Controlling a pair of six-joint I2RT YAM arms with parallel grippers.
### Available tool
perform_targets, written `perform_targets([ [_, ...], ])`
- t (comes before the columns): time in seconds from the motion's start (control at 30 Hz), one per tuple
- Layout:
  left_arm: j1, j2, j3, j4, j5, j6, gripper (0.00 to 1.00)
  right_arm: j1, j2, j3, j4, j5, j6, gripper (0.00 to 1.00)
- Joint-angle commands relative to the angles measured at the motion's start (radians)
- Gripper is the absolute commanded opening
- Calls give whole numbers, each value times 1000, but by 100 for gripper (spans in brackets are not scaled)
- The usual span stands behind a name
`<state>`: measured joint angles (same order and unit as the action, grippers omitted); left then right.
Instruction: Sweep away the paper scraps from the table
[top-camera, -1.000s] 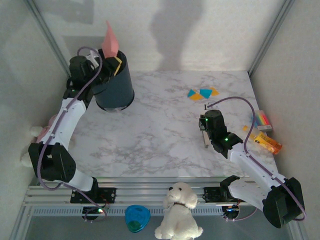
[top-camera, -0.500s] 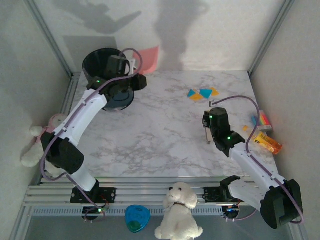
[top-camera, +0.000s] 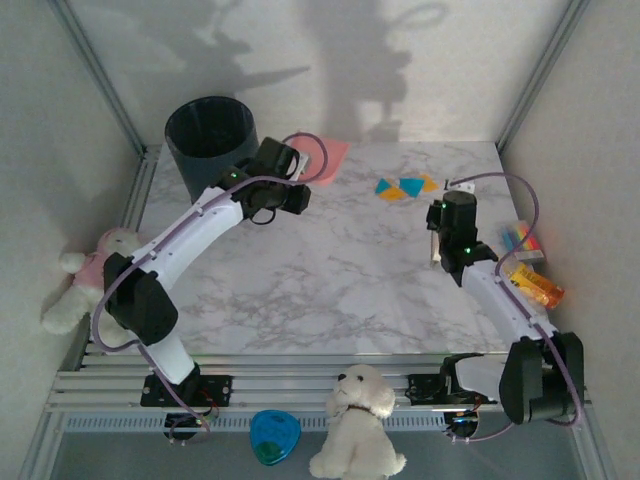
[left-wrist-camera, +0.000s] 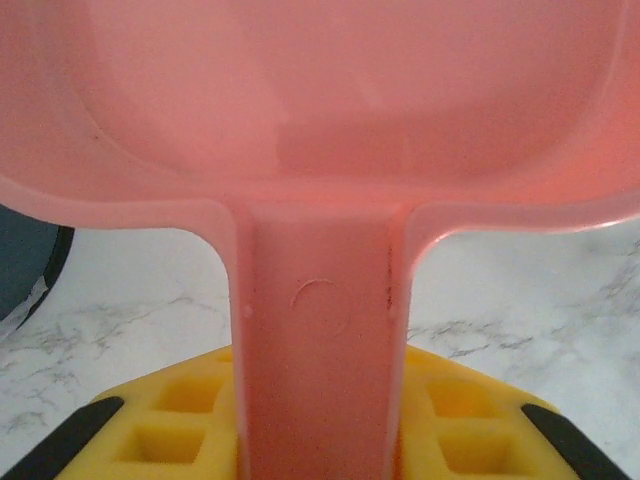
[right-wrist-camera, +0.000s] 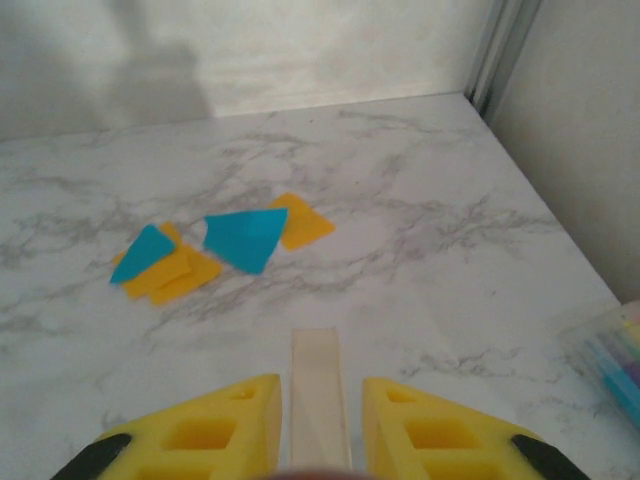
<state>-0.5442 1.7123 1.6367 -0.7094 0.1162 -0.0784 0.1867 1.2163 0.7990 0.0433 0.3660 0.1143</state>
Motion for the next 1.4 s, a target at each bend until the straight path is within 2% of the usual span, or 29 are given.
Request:
perform_targets([
  [0.0,-14,19,-45,3,-42,51,0,-33,74,85,115,38,-23,0],
  [0.23,-33,40,-77,-9,-71,75,0,-87,292,228,199,80,-47,0],
  [0.57,-34,53,-85,-19,-78,80,0,-106,539,413,271,123,-136,0],
  [0.9,-34,56,-89,-23,-72,84,0,-114,730,650,176,131,-194,0],
  [1.17,-34,52,-88,-28,-61,86,0,-114,881,845,34,25,-228,0],
  [1.37,-34,50,-91,-27,-58,85,0,-109,938,899,-13,-140,-319,0],
])
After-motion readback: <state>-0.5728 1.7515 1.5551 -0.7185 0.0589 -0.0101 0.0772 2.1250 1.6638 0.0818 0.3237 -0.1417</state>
